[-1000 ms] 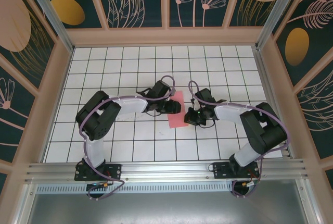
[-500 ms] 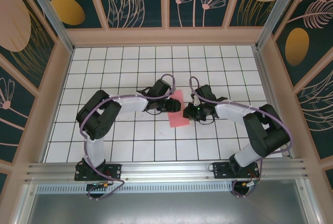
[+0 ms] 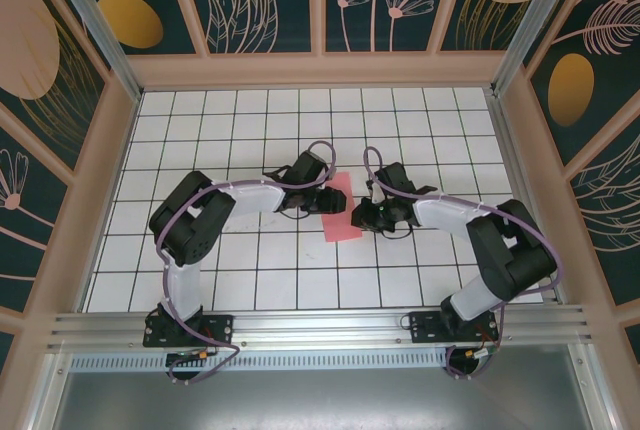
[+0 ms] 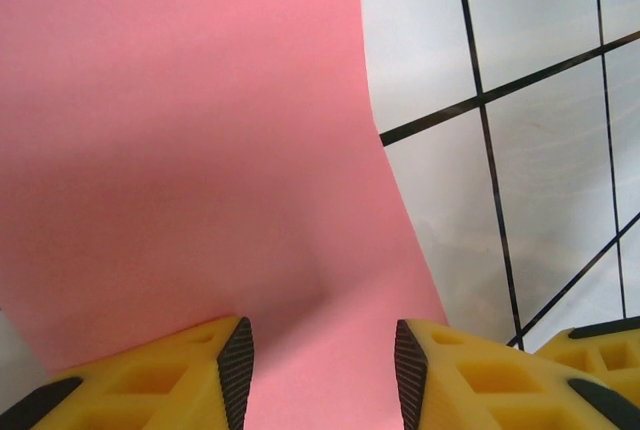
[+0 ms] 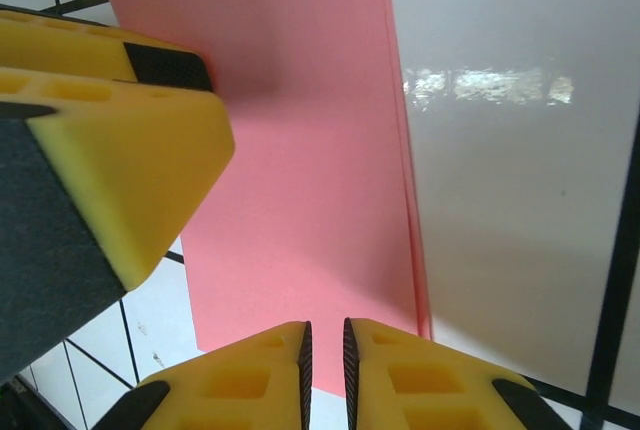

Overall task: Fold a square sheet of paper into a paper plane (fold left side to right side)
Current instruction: Hold the square sheet of paper at the center of the table, then first fold the square sheet of paper in half at the center of the table.

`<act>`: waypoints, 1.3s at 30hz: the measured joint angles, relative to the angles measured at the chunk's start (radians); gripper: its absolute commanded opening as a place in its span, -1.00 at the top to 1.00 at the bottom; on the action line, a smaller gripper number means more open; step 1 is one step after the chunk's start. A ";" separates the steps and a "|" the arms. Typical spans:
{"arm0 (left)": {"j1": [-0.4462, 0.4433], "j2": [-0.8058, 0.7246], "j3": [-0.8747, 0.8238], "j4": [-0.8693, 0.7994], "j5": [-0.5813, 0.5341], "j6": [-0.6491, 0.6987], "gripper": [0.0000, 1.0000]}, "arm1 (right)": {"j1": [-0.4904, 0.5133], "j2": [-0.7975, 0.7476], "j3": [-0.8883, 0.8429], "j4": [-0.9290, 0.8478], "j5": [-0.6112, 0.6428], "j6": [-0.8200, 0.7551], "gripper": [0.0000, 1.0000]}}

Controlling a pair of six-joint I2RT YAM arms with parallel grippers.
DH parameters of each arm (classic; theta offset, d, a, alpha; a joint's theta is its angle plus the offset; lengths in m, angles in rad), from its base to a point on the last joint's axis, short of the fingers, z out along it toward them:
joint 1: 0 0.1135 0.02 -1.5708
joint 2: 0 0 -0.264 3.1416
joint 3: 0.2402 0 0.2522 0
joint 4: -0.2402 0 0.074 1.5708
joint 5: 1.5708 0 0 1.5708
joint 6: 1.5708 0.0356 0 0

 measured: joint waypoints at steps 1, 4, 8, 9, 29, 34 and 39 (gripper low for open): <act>0.000 0.001 0.000 0.002 0.000 -0.002 0.12 | 0.000 0.007 0.000 0.004 -0.004 0.000 0.62; 0.001 0.002 0.000 0.006 0.000 -0.003 0.13 | 0.001 0.026 0.000 0.011 -0.006 0.000 0.62; 0.004 0.003 0.000 0.006 0.001 -0.003 0.14 | 0.002 0.048 0.000 0.012 -0.008 0.000 0.63; 0.004 0.003 0.000 0.006 0.000 -0.003 0.14 | 0.002 0.053 0.000 0.012 -0.008 0.000 0.63; 0.084 0.027 0.031 0.006 0.024 -0.006 0.11 | 0.005 0.098 0.035 -0.022 0.012 -0.043 0.71; 0.098 0.058 0.070 0.006 0.039 -0.006 0.11 | 0.006 0.106 0.044 -0.018 0.020 -0.046 0.71; 0.124 0.085 0.104 0.006 0.055 -0.006 0.10 | 0.006 0.111 0.050 -0.018 0.025 -0.049 0.72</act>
